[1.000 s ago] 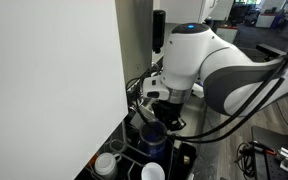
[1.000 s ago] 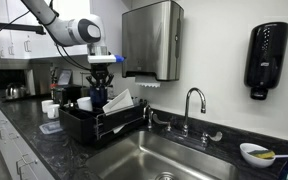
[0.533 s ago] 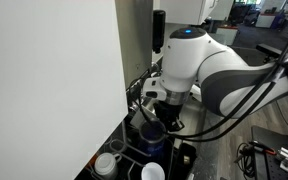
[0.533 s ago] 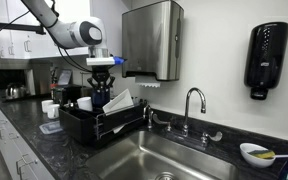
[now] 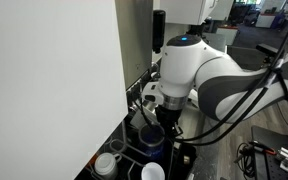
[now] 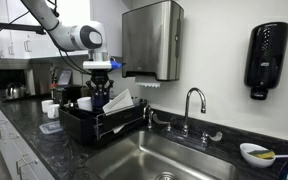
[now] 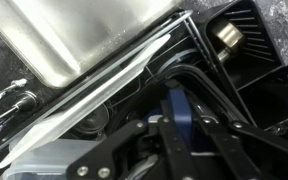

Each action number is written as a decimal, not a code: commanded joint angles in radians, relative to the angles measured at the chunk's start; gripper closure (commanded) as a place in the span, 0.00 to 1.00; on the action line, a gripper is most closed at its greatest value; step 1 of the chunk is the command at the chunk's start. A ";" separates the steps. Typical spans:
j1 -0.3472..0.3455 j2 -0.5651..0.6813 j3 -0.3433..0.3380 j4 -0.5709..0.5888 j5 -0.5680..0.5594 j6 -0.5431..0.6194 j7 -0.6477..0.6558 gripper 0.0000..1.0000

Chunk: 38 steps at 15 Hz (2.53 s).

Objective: Pick the cups from the sink and put them in the rack

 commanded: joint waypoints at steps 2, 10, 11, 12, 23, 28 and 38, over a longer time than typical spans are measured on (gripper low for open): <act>-0.003 0.016 0.018 0.005 0.046 0.004 0.019 0.96; 0.002 0.021 0.018 -0.004 0.020 0.014 0.057 0.96; 0.002 0.022 0.019 -0.005 0.019 0.014 0.055 0.96; 0.002 0.023 0.018 -0.005 0.017 0.016 0.054 0.96; 0.009 0.059 0.018 0.002 -0.043 0.013 0.042 0.96; 0.008 0.065 0.022 0.007 -0.042 -0.001 0.026 0.45; -0.006 0.024 0.065 0.050 0.036 -0.159 -0.190 0.00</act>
